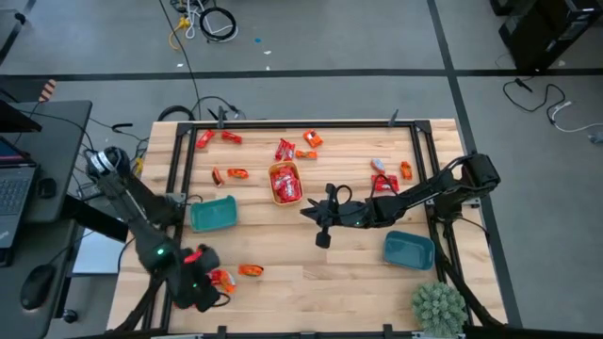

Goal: Sort candy
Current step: Put the red candy into the yellow bin

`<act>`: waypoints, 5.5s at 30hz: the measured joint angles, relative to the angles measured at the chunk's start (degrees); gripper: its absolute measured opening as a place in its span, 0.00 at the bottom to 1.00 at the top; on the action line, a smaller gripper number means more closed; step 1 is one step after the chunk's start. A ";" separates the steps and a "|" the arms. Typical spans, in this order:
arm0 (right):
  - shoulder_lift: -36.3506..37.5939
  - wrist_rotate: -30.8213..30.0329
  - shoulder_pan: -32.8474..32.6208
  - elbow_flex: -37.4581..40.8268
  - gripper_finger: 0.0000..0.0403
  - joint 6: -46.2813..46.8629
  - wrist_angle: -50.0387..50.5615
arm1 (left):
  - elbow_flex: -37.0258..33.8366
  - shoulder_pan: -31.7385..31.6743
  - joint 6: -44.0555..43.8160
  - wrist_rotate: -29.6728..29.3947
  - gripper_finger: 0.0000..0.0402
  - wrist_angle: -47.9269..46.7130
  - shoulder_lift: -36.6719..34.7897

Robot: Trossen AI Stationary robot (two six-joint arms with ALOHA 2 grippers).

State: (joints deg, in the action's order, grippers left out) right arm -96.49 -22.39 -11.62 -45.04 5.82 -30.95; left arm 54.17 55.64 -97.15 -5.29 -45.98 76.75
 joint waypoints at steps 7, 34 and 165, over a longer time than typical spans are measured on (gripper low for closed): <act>0.00 0.00 0.00 0.00 0.07 -0.02 0.09 | -0.02 4.59 -12.65 10.95 0.13 -1.13 4.17; 0.00 0.06 -0.07 0.00 0.13 0.15 0.25 | 0.00 4.80 -11.69 13.80 0.53 -1.10 18.09; 7.72 -16.76 -2.03 0.02 0.12 15.59 26.24 | 8.48 -72.00 89.50 6.93 0.00 17.51 16.49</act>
State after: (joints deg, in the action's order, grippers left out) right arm -88.77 -39.16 -13.65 -45.01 21.41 -4.71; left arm 62.65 -16.36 -7.65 1.64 -28.47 93.24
